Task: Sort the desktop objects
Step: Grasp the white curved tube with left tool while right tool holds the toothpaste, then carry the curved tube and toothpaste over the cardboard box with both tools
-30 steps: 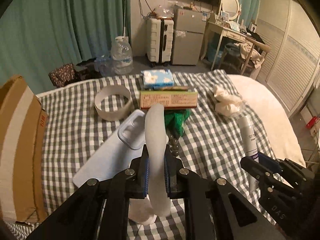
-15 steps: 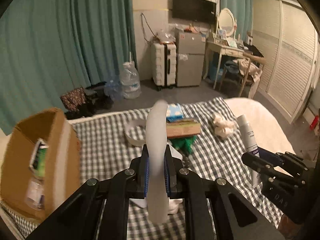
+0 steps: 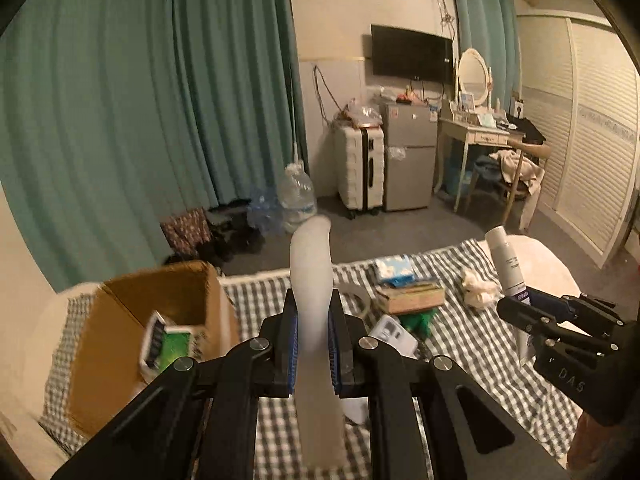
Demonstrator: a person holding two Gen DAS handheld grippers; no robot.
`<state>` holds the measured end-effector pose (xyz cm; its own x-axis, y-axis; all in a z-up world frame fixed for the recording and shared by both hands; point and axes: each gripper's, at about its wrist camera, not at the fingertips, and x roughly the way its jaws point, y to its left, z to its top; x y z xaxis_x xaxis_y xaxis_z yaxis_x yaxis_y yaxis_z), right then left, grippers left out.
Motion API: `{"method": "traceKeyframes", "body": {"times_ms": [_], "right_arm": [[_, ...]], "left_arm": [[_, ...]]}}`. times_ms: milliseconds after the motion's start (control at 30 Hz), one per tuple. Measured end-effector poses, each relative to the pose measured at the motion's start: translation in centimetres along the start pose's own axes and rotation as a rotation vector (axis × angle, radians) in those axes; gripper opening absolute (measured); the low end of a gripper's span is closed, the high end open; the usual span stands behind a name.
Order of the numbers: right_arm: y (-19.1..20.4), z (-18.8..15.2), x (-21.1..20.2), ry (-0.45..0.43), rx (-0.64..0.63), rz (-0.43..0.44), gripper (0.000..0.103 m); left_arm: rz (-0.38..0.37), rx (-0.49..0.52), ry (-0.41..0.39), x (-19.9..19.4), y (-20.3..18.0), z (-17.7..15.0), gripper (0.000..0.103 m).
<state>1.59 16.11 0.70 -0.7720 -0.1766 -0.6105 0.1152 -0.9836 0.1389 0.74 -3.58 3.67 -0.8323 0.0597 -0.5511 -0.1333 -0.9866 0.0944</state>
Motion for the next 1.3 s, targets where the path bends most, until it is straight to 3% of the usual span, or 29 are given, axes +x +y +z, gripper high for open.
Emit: {"method": "traceKeyframes", "body": {"times_ms": [267,600,767,1300], "right_arm": [[3.4,1.0,0.1,-0.016,-0.062,0.008,0.028],[7.3,2.4,1.0,-0.031,-0.08,0.078,0.028],[9.5,3.0,1.4,-0.032,-0.101,0.112,0.028],[18.3,4.2,2.4,-0.032,-0.208,0.179,0.028]], "left_arm": [[0.043,0.051,-0.032,-1.1,3.1,-0.6,0.012],[0.068,-0.051,-0.023,-1.1,9.3,-0.1,0.012],[0.116,-0.093,-0.007,-0.5,12.7,-0.2,0.012],[0.172,-0.097,0.028,-1.3,18.3,-1.2,0.012]]}}
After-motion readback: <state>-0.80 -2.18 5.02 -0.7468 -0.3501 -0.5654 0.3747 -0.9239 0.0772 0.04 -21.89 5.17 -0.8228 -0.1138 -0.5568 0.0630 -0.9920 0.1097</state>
